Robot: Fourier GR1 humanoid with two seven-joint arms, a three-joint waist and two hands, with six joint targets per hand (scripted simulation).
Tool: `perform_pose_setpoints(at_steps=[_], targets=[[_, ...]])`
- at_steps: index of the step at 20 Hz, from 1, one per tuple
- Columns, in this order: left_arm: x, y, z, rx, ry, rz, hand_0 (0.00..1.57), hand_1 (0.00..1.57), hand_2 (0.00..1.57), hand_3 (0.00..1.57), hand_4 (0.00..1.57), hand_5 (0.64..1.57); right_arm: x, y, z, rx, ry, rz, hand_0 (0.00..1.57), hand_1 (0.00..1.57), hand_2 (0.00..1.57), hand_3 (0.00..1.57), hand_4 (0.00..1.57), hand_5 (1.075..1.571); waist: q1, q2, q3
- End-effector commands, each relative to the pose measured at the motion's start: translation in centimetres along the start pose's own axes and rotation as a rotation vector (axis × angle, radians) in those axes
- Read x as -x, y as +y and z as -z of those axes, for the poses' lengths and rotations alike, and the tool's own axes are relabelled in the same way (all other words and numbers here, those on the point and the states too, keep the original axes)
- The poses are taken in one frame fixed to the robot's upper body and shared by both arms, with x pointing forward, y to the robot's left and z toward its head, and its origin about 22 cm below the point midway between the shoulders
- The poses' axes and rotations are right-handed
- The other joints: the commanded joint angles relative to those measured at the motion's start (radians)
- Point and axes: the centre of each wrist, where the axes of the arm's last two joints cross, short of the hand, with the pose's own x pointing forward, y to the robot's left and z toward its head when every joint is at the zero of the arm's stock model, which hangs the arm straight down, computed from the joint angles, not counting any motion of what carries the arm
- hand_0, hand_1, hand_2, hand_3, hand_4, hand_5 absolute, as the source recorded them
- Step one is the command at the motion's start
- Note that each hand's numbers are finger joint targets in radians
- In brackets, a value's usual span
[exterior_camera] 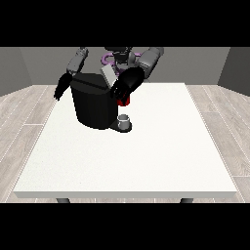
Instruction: Insert the coffee pod into the coffee machine and close the lid
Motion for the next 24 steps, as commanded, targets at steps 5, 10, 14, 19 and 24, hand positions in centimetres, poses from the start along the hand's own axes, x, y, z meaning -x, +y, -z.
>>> perform_pose_setpoints(at_steps=[5, 10, 14, 19, 24], targets=[[2.3, 1.3, -1.1, -0.034, 0.023, 0.028, 0.00, 0.00, 0.53, 0.44, 0.00, 1.571, -1.0, 0.9, -0.2, -0.009, 0.001, -0.031, 0.00, 0.00, 0.00, 0.00, 0.20, 1.571, -0.005, 0.007, -0.0037], [0.1, -1.1, 0.1, 0.047, 0.037, 0.017, 0.00, 0.00, 0.33, 0.23, 0.00, 1.571, 1.2, -2.2, 0.7, 0.043, 0.067, -0.003, 0.00, 0.00, 0.00, 0.00, 0.00, 1.571, 0.043, -0.054, -0.0027], [-1.1, -8.1, -0.2, 0.135, 0.032, -0.061, 0.00, 0.00, 0.00, 0.06, 0.00, 1.571, 5.6, -3.4, -1.6, 0.071, 0.188, 0.005, 0.00, 0.00, 0.00, 0.00, 0.15, 1.571, 0.123, -0.150, -0.0027], [-2.8, -10.5, -0.2, 0.243, -0.025, -0.143, 0.00, 0.00, 0.08, 0.00, 0.00, 1.571, 9.9, -5.0, -3.9, 0.137, 0.299, 0.003, 0.00, 0.00, 0.00, 0.00, 0.00, 1.571, 0.232, -0.251, -0.0025], [-2.5, -19.6, -3.6, 0.149, 0.008, -0.680, 0.00, 0.00, 0.00, 0.00, 0.20, 1.571, 12.6, -6.7, -7.5, 0.165, 0.398, -0.018, 0.00, 0.00, 0.00, 0.00, 0.00, 1.571, 0.318, -0.367, -0.0062]])
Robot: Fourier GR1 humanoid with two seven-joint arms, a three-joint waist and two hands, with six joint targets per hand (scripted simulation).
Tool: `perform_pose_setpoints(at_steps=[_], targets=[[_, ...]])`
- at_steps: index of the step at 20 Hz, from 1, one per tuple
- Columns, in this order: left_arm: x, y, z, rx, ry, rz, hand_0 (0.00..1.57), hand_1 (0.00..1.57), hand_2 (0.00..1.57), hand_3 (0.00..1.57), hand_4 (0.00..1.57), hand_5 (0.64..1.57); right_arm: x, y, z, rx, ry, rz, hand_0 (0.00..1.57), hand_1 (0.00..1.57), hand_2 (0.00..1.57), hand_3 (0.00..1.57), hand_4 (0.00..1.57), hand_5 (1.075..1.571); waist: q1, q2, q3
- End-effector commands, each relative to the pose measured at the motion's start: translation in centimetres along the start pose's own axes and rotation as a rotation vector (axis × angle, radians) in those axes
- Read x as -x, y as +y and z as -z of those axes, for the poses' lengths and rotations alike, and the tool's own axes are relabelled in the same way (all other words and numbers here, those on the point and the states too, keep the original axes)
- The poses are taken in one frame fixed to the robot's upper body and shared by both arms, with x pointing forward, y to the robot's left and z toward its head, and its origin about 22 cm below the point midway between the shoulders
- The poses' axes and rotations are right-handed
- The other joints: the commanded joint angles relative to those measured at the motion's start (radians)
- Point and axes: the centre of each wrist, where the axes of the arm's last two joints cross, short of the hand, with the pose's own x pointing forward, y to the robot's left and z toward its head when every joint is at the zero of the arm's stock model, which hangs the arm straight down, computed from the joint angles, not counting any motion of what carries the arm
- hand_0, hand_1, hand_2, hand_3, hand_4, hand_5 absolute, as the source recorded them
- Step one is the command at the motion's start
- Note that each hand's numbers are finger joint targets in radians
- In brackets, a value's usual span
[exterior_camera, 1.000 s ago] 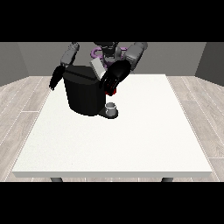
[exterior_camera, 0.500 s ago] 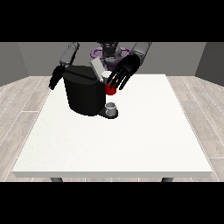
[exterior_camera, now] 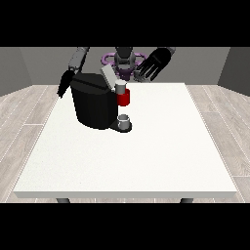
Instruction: Insert the coffee pod into the coffee machine and close the lid
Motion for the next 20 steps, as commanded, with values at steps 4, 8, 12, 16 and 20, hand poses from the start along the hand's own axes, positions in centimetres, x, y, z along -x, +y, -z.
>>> perform_pose_setpoints(at_steps=[4, 8, 12, 16, 20], targets=[[5.3, -11.8, -4.2, -0.101, 0.050, -0.696, 0.00, 0.00, 0.00, 0.00, 0.41, 1.571, 5.0, -2.0, -3.4, 0.044, 0.144, -0.010, 0.00, 0.00, 0.00, 0.00, 0.00, 1.571, 0.130, -0.173, -0.0047], [7.0, -19.3, -8.5, -0.038, 0.169, -0.842, 0.00, 0.00, 0.00, 0.00, 0.39, 1.571, 7.0, -1.4, -5.7, 0.069, 0.206, -0.028, 0.00, 0.00, 0.00, 0.00, 0.00, 1.571, 0.164, -0.314, -0.0008], [9.9, -20.9, -13.1, -0.020, 0.295, -0.879, 0.00, 0.00, 0.00, 0.00, 0.37, 1.571, 7.1, -1.4, -7.4, -0.021, 0.226, -0.022, 0.00, 0.00, 0.00, 0.00, 0.00, 1.571, 0.133, -0.405, -0.0001], [10.5, -22.0, -14.8, -0.022, 0.327, -0.902, 0.00, 0.00, 0.00, 0.00, 0.39, 1.571, 2.8, 1.5, -5.3, -0.108, 0.084, 0.066, 0.00, 0.00, 0.00, 0.00, 0.00, 1.571, 0.157, -0.425, -0.0002], [9.9, -22.4, -14.6, -0.009, 0.345, -0.959, 0.00, 0.00, 0.00, 0.00, 0.39, 1.571, -0.4, 0.6, -3.2, -0.197, -0.013, 0.066, 0.00, 0.00, 0.00, 0.00, 0.00, 1.571, 0.204, -0.442, 0.0004]])
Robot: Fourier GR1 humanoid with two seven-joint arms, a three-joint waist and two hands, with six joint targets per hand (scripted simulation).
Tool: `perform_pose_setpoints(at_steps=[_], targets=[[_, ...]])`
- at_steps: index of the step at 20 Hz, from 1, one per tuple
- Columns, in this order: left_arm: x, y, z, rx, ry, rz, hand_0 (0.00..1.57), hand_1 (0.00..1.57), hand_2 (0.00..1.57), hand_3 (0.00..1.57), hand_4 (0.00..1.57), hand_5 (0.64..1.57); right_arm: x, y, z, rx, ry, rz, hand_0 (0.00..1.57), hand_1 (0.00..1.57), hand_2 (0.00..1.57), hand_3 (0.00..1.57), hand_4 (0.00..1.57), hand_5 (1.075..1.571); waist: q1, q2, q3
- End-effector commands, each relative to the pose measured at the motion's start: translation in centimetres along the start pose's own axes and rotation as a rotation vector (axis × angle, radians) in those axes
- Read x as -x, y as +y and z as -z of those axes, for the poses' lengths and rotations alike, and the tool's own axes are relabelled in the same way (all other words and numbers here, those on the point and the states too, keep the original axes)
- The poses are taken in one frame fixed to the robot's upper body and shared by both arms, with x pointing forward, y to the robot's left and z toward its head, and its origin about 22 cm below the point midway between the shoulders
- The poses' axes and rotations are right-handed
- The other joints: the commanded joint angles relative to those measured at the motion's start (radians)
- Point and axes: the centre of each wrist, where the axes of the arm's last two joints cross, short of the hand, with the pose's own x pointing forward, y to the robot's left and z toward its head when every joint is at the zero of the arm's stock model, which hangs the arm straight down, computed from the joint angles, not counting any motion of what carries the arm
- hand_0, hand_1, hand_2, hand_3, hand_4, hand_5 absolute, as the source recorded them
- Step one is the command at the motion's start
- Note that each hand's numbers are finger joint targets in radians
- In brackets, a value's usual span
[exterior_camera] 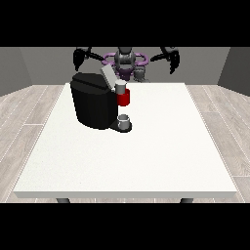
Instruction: Insert the coffee pod into the coffee machine and close the lid
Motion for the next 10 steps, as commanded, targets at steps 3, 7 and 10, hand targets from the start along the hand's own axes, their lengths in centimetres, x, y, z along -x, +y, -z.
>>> perform_pose_setpoints(at_steps=[3, 7, 10], targets=[[1.8, -0.8, -1.7, -0.035, 0.038, -0.056, 0.00, 0.00, 0.00, 0.00, 0.43, 1.571, -6.0, 2.2, 1.6, -0.140, -0.114, -0.029, 0.00, 0.00, 0.00, 0.00, 0.20, 1.571, 0.004, -0.032, -0.0003], [-1.1, -0.3, -0.8, -0.022, 0.004, -0.060, 0.00, 0.00, 0.00, 0.00, 0.36, 1.571, -7.4, 0.7, 2.3, -0.117, -0.148, -0.112, 0.00, 0.00, 0.00, 0.00, 0.24, 1.571, 0.043, -0.010, 0.0003], [-2.3, -0.6, -1.3, 0.002, -0.074, -0.042, 0.00, 0.00, 0.00, 0.00, 0.39, 1.571, -6.9, -1.9, 3.4, -0.072, -0.174, -0.053, 0.00, 0.00, 0.00, 0.00, 0.00, 1.571, 0.084, 0.081, 0.0006]])
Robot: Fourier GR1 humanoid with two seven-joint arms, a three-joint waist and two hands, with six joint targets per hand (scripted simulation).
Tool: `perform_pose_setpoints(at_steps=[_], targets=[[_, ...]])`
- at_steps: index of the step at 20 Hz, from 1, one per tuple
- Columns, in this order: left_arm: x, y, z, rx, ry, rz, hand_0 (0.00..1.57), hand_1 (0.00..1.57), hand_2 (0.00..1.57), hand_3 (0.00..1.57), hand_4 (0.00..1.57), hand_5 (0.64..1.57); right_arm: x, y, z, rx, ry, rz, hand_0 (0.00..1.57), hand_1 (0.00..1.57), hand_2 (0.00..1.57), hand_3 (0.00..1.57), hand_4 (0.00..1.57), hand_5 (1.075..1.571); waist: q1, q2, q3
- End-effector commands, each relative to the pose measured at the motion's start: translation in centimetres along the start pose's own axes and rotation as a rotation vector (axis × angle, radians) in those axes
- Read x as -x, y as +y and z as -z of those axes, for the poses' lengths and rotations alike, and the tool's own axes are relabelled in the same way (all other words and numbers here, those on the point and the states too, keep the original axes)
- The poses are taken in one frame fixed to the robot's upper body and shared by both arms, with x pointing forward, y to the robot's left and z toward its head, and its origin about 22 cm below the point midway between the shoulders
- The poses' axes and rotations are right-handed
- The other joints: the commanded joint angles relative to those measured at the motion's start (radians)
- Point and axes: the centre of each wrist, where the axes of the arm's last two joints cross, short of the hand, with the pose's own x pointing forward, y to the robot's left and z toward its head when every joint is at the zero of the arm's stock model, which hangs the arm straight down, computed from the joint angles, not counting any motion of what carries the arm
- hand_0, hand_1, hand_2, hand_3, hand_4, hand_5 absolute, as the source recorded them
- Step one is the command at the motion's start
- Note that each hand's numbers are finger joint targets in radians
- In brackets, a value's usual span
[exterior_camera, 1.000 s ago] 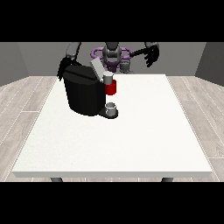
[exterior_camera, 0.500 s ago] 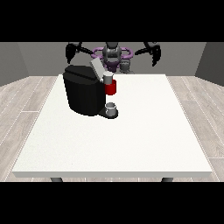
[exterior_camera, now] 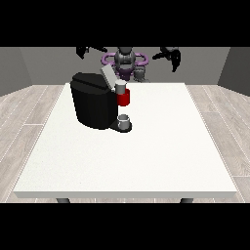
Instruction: Insert the coffee pod into the coffee machine and close the lid
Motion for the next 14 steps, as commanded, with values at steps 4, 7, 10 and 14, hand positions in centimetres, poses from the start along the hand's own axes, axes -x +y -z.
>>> perform_pose_setpoints(at_steps=[4, 7, 10, 14], targets=[[-3.5, -0.7, 0.2, 0.006, -0.092, 0.032, 0.00, 0.00, 0.00, 0.00, 0.36, 1.571, -3.4, -2.4, 3.3, 0.029, -0.044, 0.059, 0.00, 0.00, 0.00, 0.00, 0.11, 1.571, 0.048, 0.121, 0.0004], [-3.4, -0.4, -0.5, -0.013, -0.144, 0.015, 0.00, 0.00, 0.00, 0.00, 0.35, 1.571, -4.6, -3.5, 4.3, 0.024, -0.057, 0.141, 0.00, 0.00, 0.00, 0.00, 0.00, 1.571, 0.039, 0.175, 0.0003], [-5.4, -0.1, -0.4, -0.014, -0.151, 0.038, 0.00, 0.00, 0.00, 0.00, 0.28, 1.571, -5.5, -3.3, 5.3, 0.006, -0.011, 0.178, 0.00, 0.00, 0.00, 0.00, 0.09, 1.571, 0.052, 0.179, 0.0003], [-5.4, -1.8, -2.0, -0.004, -0.171, 0.038, 0.00, 0.00, 0.00, 0.00, 0.37, 1.571, -3.8, -3.8, 5.3, 0.019, 0.033, 0.197, 0.00, 0.00, 0.00, 0.00, 0.17, 1.571, 0.054, 0.185, 0.0004]])
